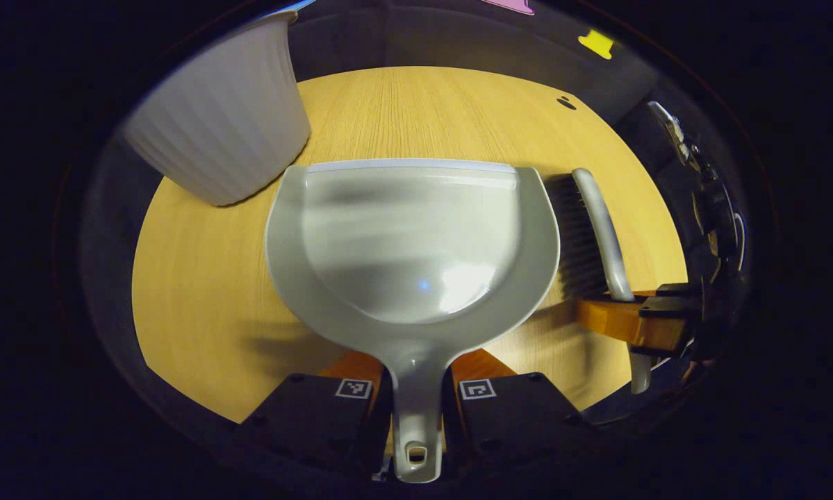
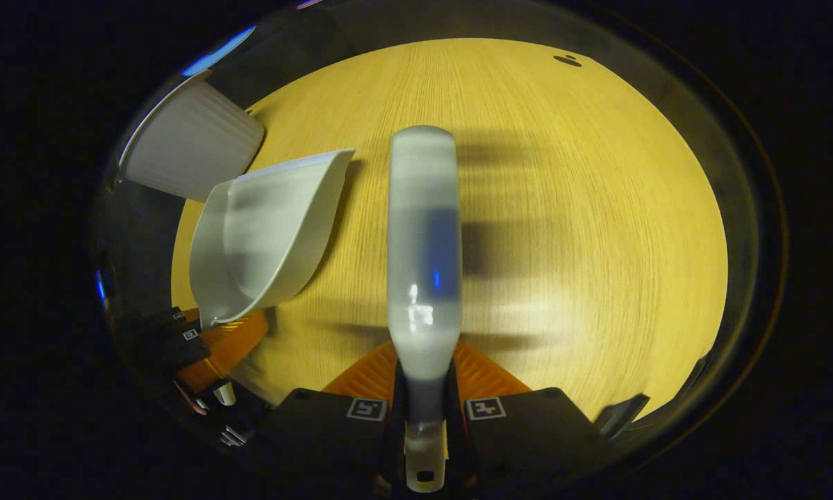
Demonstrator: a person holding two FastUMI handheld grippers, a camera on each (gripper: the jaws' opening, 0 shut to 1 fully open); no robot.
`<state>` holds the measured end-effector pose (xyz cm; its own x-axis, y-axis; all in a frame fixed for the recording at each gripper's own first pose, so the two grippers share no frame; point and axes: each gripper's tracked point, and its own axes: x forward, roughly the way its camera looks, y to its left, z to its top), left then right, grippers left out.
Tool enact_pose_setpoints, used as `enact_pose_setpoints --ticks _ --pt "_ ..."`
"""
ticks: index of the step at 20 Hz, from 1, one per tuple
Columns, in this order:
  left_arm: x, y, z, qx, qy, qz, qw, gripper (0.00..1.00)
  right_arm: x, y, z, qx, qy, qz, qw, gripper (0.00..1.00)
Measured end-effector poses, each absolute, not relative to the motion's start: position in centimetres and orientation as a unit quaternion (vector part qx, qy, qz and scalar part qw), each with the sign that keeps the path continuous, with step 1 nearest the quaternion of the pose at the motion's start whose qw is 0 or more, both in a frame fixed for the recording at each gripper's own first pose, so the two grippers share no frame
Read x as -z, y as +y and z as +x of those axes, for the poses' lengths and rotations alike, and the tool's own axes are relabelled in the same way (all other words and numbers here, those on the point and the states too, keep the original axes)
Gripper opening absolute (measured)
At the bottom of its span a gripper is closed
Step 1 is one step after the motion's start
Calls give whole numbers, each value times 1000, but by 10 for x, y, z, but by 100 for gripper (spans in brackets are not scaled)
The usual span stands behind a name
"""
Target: Pick up the small broom and dustpan from the desktop, sweep the trash into the dustpan with the broom, and then empty the trash into the garbage bin.
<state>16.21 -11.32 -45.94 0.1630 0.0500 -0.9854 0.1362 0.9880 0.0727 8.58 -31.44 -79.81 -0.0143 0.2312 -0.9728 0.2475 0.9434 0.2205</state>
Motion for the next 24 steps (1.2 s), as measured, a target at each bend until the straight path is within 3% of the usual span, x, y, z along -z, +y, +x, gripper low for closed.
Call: enact_pose_setpoints --ticks 9,10,11,12,14,15,16,17,18,22,23,24 --pt "453 -115 171 8 666 48 744 30 802 -311 103 -1 733 167 660 29" --pt "450 -115 172 8 666 48 744 30 801 -311 104 -1 733 167 660 39" --pt "449 -114 173 10 667 51 743 31 800 -312 104 1 732 167 660 19" --pt "450 -114 173 12 668 53 742 31 799 -313 103 0 732 165 661 30" --pt "448 -118 171 19 670 46 741 32 794 -315 105 -1 729 167 664 27" --pt "444 -120 172 23 667 42 743 37 790 -316 106 -2 725 171 667 29" --pt "441 -122 173 25 664 44 746 57 784 -317 109 -3 720 174 672 60" --pt "436 -123 171 25 664 47 746 63 779 -319 113 -4 714 177 678 64" --pt "429 -123 169 27 664 46 746 75 772 -318 115 -3 705 179 686 61" --pt "395 -122 166 33 640 46 766 76 734 -340 123 1 668 153 728 86" --pt "383 -123 165 36 632 41 773 76 722 -341 125 4 655 161 738 80" --pt "371 -124 165 38 625 33 779 76 709 -344 129 9 640 172 749 95"
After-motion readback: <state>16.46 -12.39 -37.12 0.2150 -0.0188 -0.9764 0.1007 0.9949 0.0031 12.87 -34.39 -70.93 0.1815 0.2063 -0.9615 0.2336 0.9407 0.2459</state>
